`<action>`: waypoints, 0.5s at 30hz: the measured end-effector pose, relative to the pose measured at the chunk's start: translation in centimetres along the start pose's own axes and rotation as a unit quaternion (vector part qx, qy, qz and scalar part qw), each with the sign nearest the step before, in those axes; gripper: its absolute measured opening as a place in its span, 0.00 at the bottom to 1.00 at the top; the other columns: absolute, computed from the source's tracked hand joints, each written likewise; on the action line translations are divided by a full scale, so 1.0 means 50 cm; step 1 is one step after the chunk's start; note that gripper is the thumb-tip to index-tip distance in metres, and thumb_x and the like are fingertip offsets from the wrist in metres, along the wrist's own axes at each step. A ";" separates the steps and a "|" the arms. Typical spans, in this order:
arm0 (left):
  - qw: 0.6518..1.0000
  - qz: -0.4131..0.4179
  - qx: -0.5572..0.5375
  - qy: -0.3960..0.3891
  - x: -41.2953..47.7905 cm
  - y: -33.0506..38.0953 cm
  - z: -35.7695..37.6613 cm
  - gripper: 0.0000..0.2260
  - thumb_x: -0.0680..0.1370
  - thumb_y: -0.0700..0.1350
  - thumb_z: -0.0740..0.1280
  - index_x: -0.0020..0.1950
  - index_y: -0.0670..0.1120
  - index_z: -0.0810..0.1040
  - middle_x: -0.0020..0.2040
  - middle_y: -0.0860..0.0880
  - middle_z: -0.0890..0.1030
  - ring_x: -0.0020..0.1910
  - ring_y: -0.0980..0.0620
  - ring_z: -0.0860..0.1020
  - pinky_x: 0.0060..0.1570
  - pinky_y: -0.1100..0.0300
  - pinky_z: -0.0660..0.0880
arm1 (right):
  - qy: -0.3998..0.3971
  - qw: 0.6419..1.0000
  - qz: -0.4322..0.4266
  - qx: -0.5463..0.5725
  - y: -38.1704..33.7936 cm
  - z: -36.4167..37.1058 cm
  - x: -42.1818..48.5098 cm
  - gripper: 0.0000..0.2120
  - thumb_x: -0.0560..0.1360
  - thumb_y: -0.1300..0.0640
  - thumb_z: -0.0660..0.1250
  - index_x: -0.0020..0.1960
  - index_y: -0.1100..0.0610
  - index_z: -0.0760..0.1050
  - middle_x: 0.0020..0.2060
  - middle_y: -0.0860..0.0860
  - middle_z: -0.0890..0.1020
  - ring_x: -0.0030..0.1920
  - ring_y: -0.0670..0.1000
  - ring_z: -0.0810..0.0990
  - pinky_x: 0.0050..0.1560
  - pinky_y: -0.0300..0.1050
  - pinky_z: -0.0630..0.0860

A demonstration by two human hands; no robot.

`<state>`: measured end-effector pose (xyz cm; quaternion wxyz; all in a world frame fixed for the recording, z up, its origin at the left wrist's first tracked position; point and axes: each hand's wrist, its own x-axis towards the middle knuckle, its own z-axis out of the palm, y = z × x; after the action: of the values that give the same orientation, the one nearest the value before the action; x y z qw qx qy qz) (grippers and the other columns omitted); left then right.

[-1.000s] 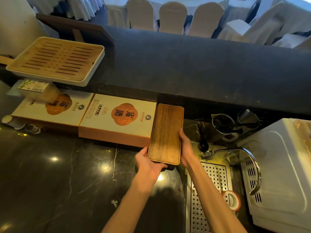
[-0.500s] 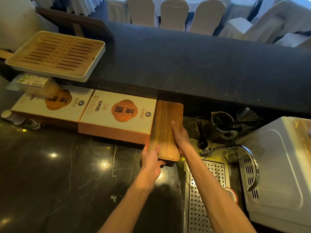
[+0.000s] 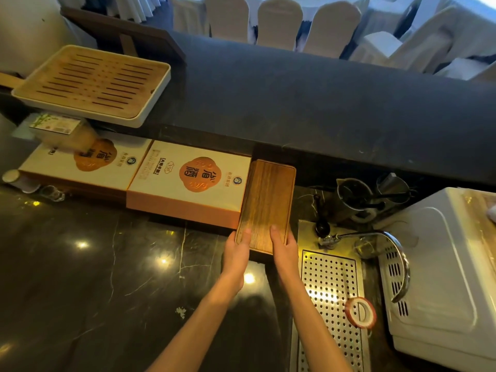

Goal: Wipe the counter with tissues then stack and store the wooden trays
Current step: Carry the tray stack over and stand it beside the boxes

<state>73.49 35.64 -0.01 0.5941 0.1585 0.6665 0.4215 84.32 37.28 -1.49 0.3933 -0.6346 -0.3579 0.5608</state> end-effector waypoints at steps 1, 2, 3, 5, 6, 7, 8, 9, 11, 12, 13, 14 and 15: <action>1.000 0.001 -0.003 0.009 0.003 -0.001 0.004 0.20 0.80 0.53 0.63 0.70 0.48 0.71 0.63 0.47 0.79 0.63 0.47 0.77 0.67 0.44 0.71 | 0.003 1.000 -0.003 0.001 0.001 0.000 0.004 0.20 0.79 0.45 0.63 0.69 0.49 0.71 0.58 0.46 0.81 0.56 0.41 0.79 0.50 0.31 0.74; 1.000 -0.001 -0.009 0.018 0.005 -0.002 0.007 0.20 0.80 0.53 0.63 0.70 0.47 0.70 0.63 0.46 0.79 0.64 0.46 0.76 0.67 0.44 0.71 | 0.005 1.000 -0.007 -0.001 0.002 0.000 0.008 0.19 0.79 0.45 0.64 0.68 0.49 0.72 0.57 0.45 0.81 0.55 0.42 0.80 0.48 0.30 0.75; 1.000 -0.005 -0.016 0.026 0.007 -0.002 0.010 0.21 0.80 0.52 0.63 0.71 0.47 0.70 0.63 0.46 0.79 0.64 0.46 0.76 0.67 0.44 0.71 | 0.004 1.000 -0.010 -0.007 0.003 0.000 0.011 0.18 0.79 0.46 0.64 0.67 0.48 0.72 0.56 0.45 0.82 0.54 0.42 0.81 0.47 0.31 0.76; 0.999 -0.004 -0.015 0.037 0.008 -0.005 0.014 0.21 0.80 0.52 0.63 0.72 0.46 0.68 0.64 0.45 0.78 0.64 0.45 0.76 0.67 0.44 0.71 | 0.007 1.000 -0.013 -0.016 0.006 0.000 0.015 0.18 0.79 0.46 0.64 0.67 0.50 0.72 0.56 0.47 0.82 0.55 0.44 0.81 0.47 0.32 0.77; 0.999 0.006 -0.006 0.038 0.005 -0.006 0.014 0.21 0.80 0.52 0.63 0.71 0.46 0.69 0.63 0.45 0.78 0.64 0.46 0.76 0.67 0.44 0.72 | 0.010 1.000 -0.014 -0.019 0.004 0.000 0.015 0.19 0.79 0.46 0.64 0.68 0.51 0.72 0.57 0.48 0.82 0.55 0.45 0.81 0.47 0.32 0.77; 0.999 0.017 0.005 0.033 0.001 -0.006 0.013 0.21 0.80 0.53 0.63 0.71 0.46 0.69 0.62 0.46 0.79 0.63 0.46 0.76 0.66 0.45 0.72 | 0.010 1.000 -0.014 -0.024 0.001 -0.001 0.015 0.20 0.79 0.47 0.64 0.68 0.52 0.72 0.58 0.49 0.82 0.56 0.46 0.81 0.50 0.34 0.78; 0.999 0.030 0.014 0.027 -0.005 -0.005 0.010 0.22 0.80 0.54 0.62 0.71 0.46 0.69 0.63 0.46 0.79 0.63 0.47 0.76 0.65 0.47 0.73 | 0.007 0.999 -0.012 -0.031 -0.004 -0.002 0.015 0.21 0.79 0.47 0.64 0.69 0.53 0.71 0.59 0.51 0.81 0.57 0.48 0.81 0.54 0.39 0.79; 0.999 0.039 0.022 0.020 -0.011 -0.003 0.006 0.23 0.80 0.54 0.62 0.72 0.46 0.68 0.65 0.47 0.77 0.63 0.49 0.76 0.64 0.50 0.74 | 0.001 0.999 -0.011 -0.043 -0.009 -0.003 0.014 0.22 0.79 0.46 0.63 0.71 0.54 0.70 0.61 0.52 0.80 0.59 0.50 0.80 0.59 0.45 0.78; 0.998 0.054 0.032 0.021 -0.023 -0.001 -0.007 0.27 0.79 0.55 0.63 0.75 0.46 0.62 0.70 0.48 0.72 0.65 0.51 0.73 0.63 0.59 0.71 | -0.011 0.996 -0.019 -0.085 -0.023 -0.012 0.003 0.28 0.79 0.43 0.62 0.76 0.52 0.62 0.67 0.50 0.76 0.65 0.50 0.76 0.65 0.46 0.73; 0.995 0.077 0.056 0.032 -0.030 -0.002 -0.014 0.29 0.79 0.55 0.63 0.76 0.47 0.58 0.73 0.48 0.68 0.69 0.50 0.70 0.63 0.60 0.67 | -0.016 0.993 -0.044 -0.109 -0.031 -0.020 -0.007 0.30 0.79 0.41 0.60 0.77 0.48 0.58 0.69 0.47 0.73 0.66 0.46 0.73 0.65 0.41 0.71; 0.987 0.110 0.104 0.045 -0.040 -0.003 -0.022 0.29 0.79 0.54 0.63 0.77 0.49 0.57 0.74 0.49 0.66 0.72 0.50 0.67 0.64 0.59 0.64 | -0.021 0.986 -0.087 -0.143 -0.038 -0.029 -0.018 0.29 0.79 0.41 0.60 0.77 0.43 0.55 0.70 0.44 0.70 0.67 0.41 0.70 0.64 0.37 0.68; 0.973 0.154 0.160 0.057 -0.051 -0.004 -0.030 0.28 0.79 0.54 0.63 0.76 0.50 0.57 0.75 0.50 0.64 0.73 0.50 0.64 0.66 0.57 0.64 | -0.028 0.971 -0.136 -0.197 -0.040 -0.041 -0.029 0.28 0.80 0.40 0.59 0.77 0.40 0.54 0.72 0.42 0.68 0.69 0.38 0.67 0.65 0.36 0.67; 0.953 0.209 0.211 0.065 -0.061 -0.006 -0.037 0.26 0.80 0.53 0.62 0.76 0.52 0.59 0.75 0.51 0.63 0.74 0.51 0.63 0.68 0.55 0.63 | -0.033 0.944 -0.182 -0.272 -0.036 -0.054 -0.038 0.28 0.80 0.40 0.58 0.77 0.39 0.52 0.75 0.42 0.63 0.71 0.37 0.63 0.66 0.37 0.66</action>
<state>72.60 32.59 1.65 0.4013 0.3887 0.7292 0.3951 86.78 36.09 1.10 0.2888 -0.6224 -0.6192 0.3819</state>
